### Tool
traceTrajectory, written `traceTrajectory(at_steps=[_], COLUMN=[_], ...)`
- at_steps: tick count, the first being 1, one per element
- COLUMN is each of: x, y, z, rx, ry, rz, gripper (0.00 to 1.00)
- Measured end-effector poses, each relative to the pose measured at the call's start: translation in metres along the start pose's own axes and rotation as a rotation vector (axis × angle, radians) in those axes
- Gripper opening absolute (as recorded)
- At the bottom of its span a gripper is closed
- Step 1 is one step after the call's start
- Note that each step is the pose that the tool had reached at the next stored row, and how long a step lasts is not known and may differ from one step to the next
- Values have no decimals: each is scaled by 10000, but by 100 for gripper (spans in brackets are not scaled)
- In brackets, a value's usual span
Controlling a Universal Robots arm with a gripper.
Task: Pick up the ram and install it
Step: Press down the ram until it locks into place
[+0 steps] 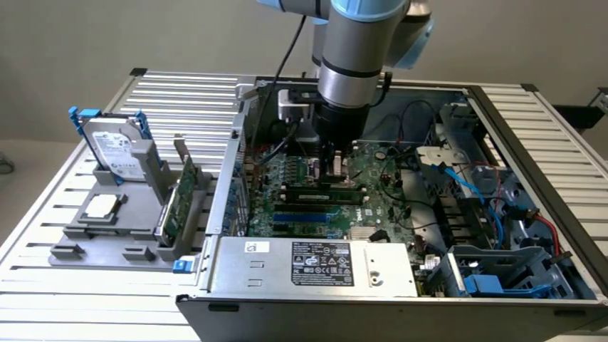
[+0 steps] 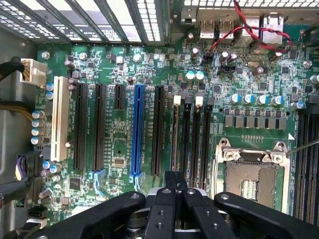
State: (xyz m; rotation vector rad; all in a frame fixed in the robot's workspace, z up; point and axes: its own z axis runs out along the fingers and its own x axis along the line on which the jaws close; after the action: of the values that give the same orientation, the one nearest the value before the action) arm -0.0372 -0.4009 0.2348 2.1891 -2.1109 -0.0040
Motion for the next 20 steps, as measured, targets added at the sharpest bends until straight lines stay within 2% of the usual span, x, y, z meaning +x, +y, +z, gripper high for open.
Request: traceTrajectory(at_steps=[11, 20], x=[-5, -11], y=[137, 166], z=[11, 80], rx=[0, -1], ry=[-1, 4], rz=[0, 0], gripper=[11, 11])
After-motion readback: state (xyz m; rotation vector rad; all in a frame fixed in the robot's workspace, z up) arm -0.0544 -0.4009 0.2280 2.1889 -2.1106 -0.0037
